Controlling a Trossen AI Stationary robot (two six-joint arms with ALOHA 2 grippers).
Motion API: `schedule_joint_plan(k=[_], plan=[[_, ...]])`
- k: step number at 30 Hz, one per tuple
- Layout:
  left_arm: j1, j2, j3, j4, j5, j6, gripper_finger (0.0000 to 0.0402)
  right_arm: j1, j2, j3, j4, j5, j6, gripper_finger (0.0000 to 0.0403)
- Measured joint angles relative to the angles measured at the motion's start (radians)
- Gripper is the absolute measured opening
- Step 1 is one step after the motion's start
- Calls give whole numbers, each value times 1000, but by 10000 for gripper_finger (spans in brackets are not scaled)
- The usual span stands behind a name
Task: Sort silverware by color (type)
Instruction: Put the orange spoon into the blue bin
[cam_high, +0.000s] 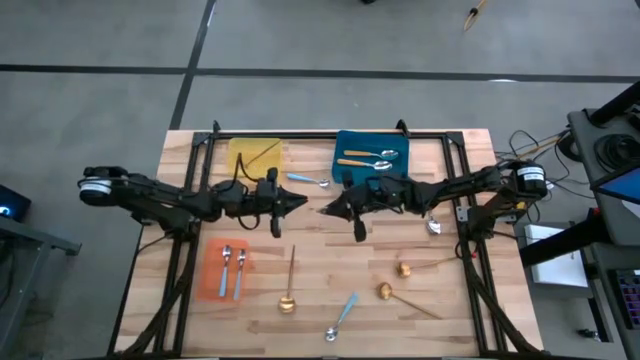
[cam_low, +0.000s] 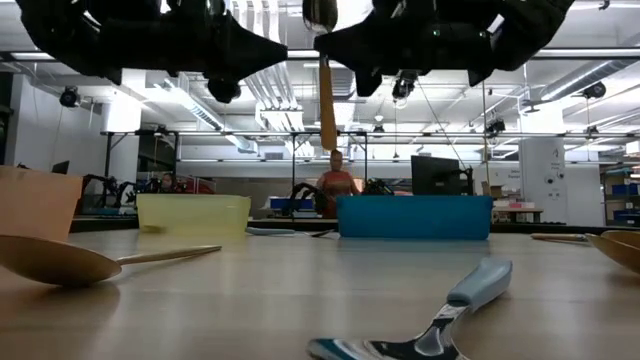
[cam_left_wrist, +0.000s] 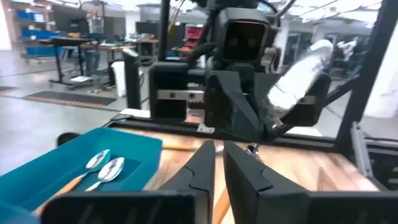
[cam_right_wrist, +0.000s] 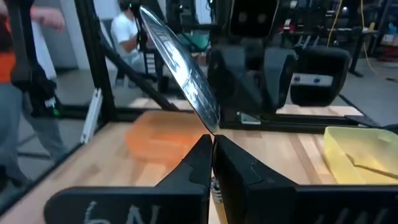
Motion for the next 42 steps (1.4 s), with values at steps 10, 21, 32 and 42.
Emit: schedule_joint_plan(k=[10,21,32,42], plan=[[-17,162,56,37,15,-6,128,9,1,0,46,112,66,8],[-19,333,197,34,92,39,164,14,8,0,46,130,59,8],[-19,363,217,29,84,24,32,28,9,0,44,130,49,9],[-24,353,217,-33,7,-74,11,26,7,2,-20,195,59,43]])
